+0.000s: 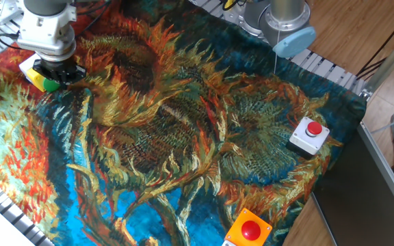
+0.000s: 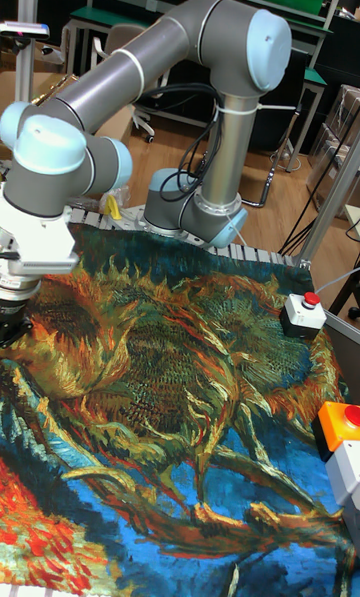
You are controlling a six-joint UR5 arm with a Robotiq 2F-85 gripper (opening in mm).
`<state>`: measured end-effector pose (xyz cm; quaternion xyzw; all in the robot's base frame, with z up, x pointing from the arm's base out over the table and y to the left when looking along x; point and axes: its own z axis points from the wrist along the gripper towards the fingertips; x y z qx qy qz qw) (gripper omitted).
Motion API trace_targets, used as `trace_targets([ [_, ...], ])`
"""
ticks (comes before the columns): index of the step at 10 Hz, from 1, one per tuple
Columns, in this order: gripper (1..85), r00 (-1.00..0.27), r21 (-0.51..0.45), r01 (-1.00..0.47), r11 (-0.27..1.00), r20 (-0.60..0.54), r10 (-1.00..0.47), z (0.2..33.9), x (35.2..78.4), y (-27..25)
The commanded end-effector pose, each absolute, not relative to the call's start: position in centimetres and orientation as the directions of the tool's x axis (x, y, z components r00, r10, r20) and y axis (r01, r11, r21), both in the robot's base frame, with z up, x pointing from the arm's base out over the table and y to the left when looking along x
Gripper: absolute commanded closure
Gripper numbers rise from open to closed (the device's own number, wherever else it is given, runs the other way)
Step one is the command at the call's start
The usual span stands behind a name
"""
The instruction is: Press the button horizontally
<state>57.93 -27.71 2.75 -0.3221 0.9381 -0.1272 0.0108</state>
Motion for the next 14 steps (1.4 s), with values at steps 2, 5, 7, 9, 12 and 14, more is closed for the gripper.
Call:
trace_targets([
  [2,84.3,-0.762,-0.293,-0.634,0.716,0.078,-0.642,3.4,58.6,-28.9],
  [5,84.3,-0.757,-0.293,-0.639,0.711,0.08,-0.648,3.5,58.7,-29.2],
  [7,84.3,-0.754,-0.304,-0.642,0.703,0.086,-0.651,3.5,58.9,-29.7],
  [9,84.3,-0.748,-0.322,-0.648,0.691,0.096,-0.657,3.6,59.0,-30.2],
  [12,84.3,-0.736,-0.341,-0.659,0.67,0.113,-0.667,3.8,59.3,-31.8],
  [14,84.3,-0.734,-0.353,-0.661,0.662,0.119,-0.669,4.1,59.4,-32.1],
])
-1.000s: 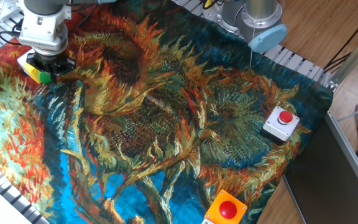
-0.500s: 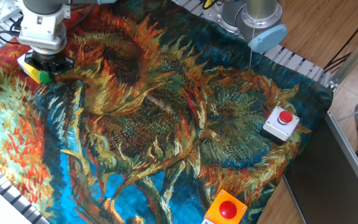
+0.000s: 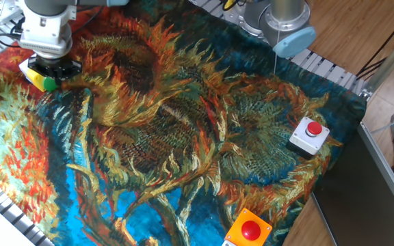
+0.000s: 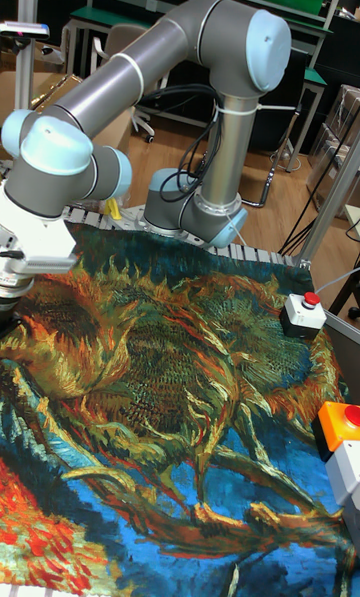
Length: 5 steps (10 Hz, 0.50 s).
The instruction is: Press the button horizontally
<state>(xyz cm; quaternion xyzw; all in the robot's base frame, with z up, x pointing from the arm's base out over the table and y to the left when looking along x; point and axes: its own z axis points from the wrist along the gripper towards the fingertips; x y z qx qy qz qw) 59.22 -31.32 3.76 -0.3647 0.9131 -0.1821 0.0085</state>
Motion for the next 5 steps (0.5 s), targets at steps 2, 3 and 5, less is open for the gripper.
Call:
trace_targets([
  [2,84.3,-0.759,-0.396,-0.629,0.669,0.13,-0.638,4.6,59.3,-30.5],
  [3,84.3,-0.773,-0.392,-0.615,0.684,0.128,-0.622,4.8,59.1,-29.0],
  [5,84.3,-0.777,-0.291,-0.618,0.73,0.083,-0.624,4.4,58.7,-27.3],
])
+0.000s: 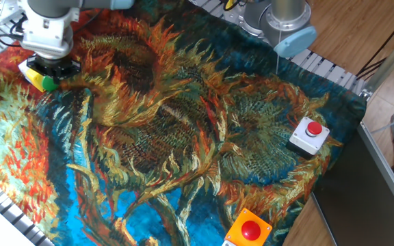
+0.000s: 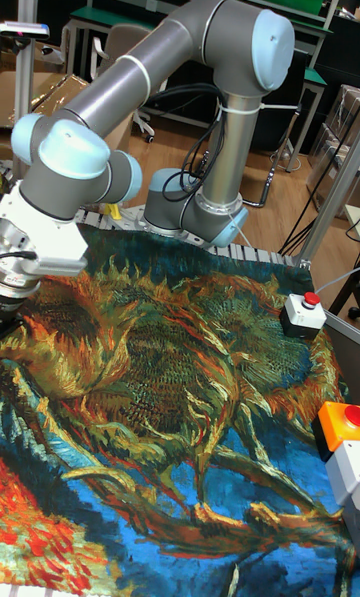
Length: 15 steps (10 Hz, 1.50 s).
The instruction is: Press the button horizontally
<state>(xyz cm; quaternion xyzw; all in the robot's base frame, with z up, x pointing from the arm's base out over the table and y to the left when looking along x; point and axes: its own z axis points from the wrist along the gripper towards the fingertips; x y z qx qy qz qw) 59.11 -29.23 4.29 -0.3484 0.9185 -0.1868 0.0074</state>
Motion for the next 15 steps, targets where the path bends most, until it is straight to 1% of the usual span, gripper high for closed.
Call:
trace_targets([
  [1,84.3,-0.776,-0.283,-0.621,0.731,0.092,-0.624,5.0,58.3,-27.7],
  [4,84.3,-0.772,-0.242,-0.627,0.74,0.068,-0.632,6.3,58.2,-28.3],
  [5,84.3,-0.786,-0.201,-0.61,0.767,0.031,-0.617,6.5,58.3,-28.0],
  [7,84.3,-0.803,-0.155,-0.588,0.794,-0.006,-0.596,6.8,58.3,-27.8],
  [9,84.3,-0.833,-0.088,-0.542,0.836,-0.075,-0.548,6.7,58.6,-25.4],
  [12,84.3,-0.862,-0.085,-0.487,0.869,-0.112,-0.494,6.8,59.3,-25.0],
  [13,84.3,-0.865,-0.086,-0.482,0.872,-0.11,-0.489,6.8,59.3,-25.1],
  [15,84.3,-0.852,-0.087,-0.514,0.853,-0.063,-0.52,6.7,58.3,-25.7],
])
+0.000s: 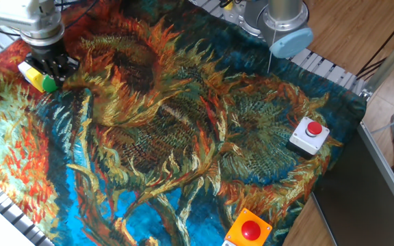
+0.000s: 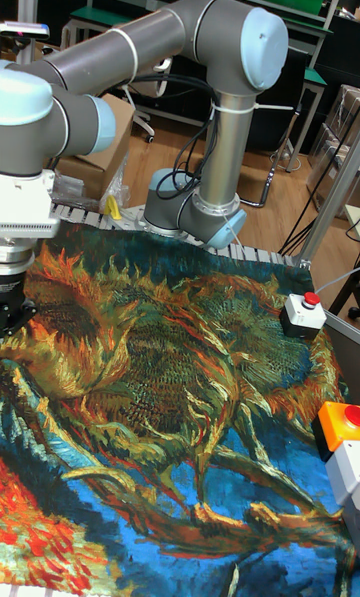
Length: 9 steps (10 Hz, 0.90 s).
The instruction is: Press the button horizontally
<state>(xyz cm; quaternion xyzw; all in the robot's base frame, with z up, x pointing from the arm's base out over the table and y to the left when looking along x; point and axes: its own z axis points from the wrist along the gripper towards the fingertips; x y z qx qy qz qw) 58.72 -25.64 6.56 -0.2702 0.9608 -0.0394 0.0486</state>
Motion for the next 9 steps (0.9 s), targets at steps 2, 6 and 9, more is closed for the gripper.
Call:
trace_targets([
  [2,84.3,-0.86,-0.011,-0.505,0.863,-0.079,-0.504,6.6,57.6,-23.8],
  [6,84.3,-0.907,0.062,-0.404,0.913,-0.155,-0.391,6.8,57.8,-17.1],
  [9,84.3,-0.865,-0.027,-0.495,0.868,-0.083,-0.495,6.4,57.0,-20.1],
])
